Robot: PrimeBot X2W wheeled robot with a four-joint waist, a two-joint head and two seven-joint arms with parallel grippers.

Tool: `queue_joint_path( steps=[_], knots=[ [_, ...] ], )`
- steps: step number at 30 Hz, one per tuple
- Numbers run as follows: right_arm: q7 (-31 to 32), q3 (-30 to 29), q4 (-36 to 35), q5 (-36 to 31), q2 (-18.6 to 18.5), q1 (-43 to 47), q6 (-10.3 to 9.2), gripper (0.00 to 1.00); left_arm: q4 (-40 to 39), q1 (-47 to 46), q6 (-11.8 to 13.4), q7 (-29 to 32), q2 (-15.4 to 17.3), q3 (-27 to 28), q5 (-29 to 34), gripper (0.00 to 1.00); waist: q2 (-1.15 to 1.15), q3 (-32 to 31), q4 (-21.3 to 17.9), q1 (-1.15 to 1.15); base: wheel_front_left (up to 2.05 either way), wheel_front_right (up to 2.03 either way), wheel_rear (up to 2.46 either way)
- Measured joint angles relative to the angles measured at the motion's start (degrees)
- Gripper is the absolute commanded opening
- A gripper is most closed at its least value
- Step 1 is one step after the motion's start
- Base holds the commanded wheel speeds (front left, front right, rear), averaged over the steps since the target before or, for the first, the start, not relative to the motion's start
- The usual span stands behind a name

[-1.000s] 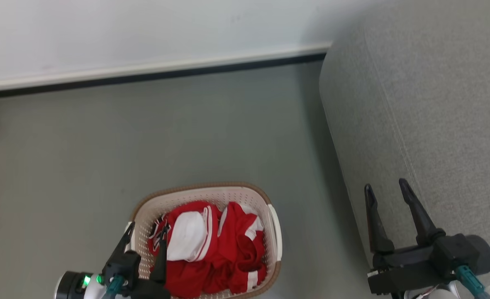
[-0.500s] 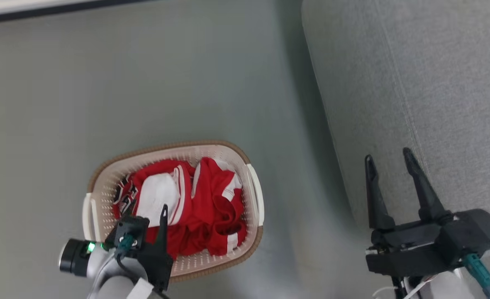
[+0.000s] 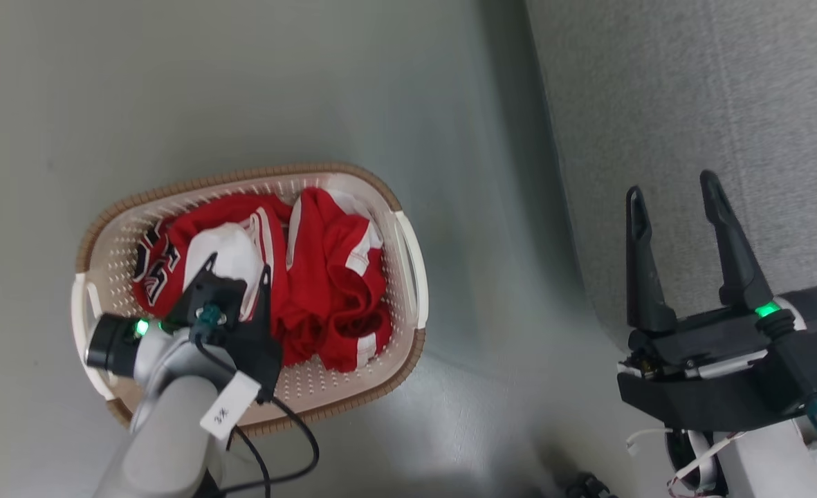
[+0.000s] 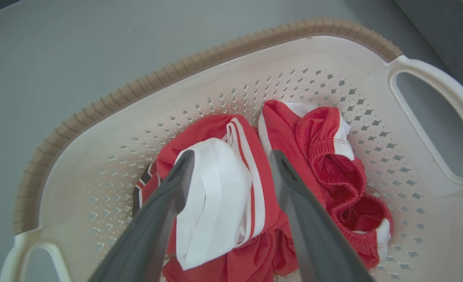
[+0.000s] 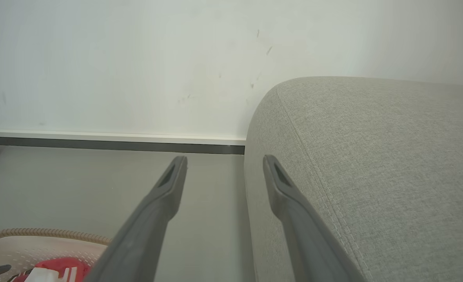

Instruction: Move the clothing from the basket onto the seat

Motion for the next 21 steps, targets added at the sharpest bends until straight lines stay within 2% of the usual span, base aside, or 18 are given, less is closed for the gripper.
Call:
queue_joint_path(
  steps=[11,21],
  knots=[
    [-0.01,-0.94,-3.07,-0.42,0.32,-5.15,0.00,1.00,2.97,-9.36,0.29,1.12,1.41,0.81,0.58,1.00,0.00,9.51,-0.55,0.00,0.00,0.00,0.00],
    [-0.01,-0.84,-1.85,-0.58,1.35,-9.10,0.00,1.00,7.15,-13.61,0.76,0.84,2.16,1.12,1.00,1.00,0.00,16.37,-0.87,0.00,0.00,0.00,0.00]
  ],
)
